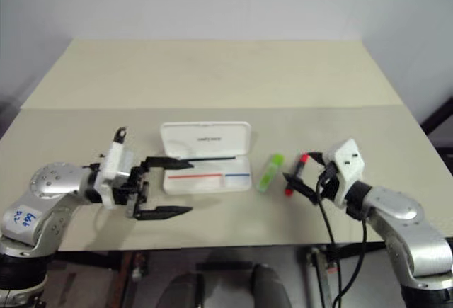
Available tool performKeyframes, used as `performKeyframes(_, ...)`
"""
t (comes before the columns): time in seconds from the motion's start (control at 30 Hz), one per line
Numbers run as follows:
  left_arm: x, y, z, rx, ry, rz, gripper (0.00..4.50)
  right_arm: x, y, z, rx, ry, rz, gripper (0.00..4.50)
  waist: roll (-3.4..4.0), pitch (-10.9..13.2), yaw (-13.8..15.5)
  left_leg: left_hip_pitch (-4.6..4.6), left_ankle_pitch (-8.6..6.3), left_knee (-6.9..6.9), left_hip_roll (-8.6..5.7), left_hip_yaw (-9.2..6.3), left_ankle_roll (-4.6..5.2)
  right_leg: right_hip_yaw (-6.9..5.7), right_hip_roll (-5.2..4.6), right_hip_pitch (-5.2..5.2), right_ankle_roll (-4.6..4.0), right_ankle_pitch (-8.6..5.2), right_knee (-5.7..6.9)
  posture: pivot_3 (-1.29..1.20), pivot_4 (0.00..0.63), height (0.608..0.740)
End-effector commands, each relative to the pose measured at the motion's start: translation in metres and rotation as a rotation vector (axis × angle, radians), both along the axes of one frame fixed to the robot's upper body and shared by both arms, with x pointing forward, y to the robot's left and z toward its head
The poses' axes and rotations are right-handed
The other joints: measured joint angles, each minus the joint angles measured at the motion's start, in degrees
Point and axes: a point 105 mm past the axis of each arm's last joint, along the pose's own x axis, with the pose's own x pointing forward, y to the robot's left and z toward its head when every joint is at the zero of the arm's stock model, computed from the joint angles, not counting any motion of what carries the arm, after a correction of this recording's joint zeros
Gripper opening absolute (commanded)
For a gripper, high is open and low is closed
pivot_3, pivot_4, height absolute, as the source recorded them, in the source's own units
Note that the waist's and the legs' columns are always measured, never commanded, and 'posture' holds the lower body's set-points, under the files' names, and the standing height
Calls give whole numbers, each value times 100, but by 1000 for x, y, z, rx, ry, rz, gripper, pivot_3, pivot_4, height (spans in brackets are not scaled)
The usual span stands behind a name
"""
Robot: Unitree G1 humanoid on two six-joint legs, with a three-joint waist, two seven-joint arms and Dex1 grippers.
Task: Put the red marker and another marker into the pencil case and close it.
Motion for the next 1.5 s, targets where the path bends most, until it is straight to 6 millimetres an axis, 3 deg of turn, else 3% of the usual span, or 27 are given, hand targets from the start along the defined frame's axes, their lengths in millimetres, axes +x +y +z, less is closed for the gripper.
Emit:
performKeyframes(0.03,-6,14,4,-47,-7,-47,4468,2,-9,0,-4,10,-139,4500,0,0,-11,1,0,0,0,4,0,2,-1,-1,-2,0,0,0,150,740)
performKeyframes(0.27,-3,56,-18,53,34,-50,4468,7,-1,-10,51,30,-220,4500,-1,0,-14,15,0,-5,0,5,0,2,0,0,-23,7,-13,0,150,740)
performKeyframes(0.47,-1,78,-16,76,12,3,4468,9,5,-3,95,21,-213,4500,-2,-1,-12,12,0,-29,2,11,1,2,-4,-2,-26,9,-38,0,150,740)
performKeyframes(0.67,-2,77,-14,71,-8,15,4468,22,9,-13,116,56,-215,4500,-7,-3,-13,20,0,-72,2,17,1,2,-4,-5,-24,11,-56,0,150,740)
performKeyframes(0.87,-6,75,-8,48,-34,45,4468,29,-3,-51,42,166,-286,4500,-12,-6,-12,26,-3,-93,2,17,-1,2,-2,-8,-17,13,-53,0,150,740)
performKeyframes(1.1,-11,74,-5,39,-47,84,4468,29,-11,-66,4,221,-316,4500,-44,-26,3,56,-3,-86,3,23,-1,4,-6,19,-28,7,-62,0,150,740)
performKeyframes(1.2,-13,72,-4,29,-51,93,4500,29,-16,-73,-36,256,-332,3902,-43,-26,-12,78,-1,-85,7,23,1,3,-7,51,-45,14,-92,0,150,740)
performKeyframes(1.5,-13,69,-1,8,-59,108,4500,33,-18,-66,-52,241,-328,1061,-87,-56,-5,78,-9,-100,26,35,-8,-12,-43,95,-105,53,-197,0,150,740)
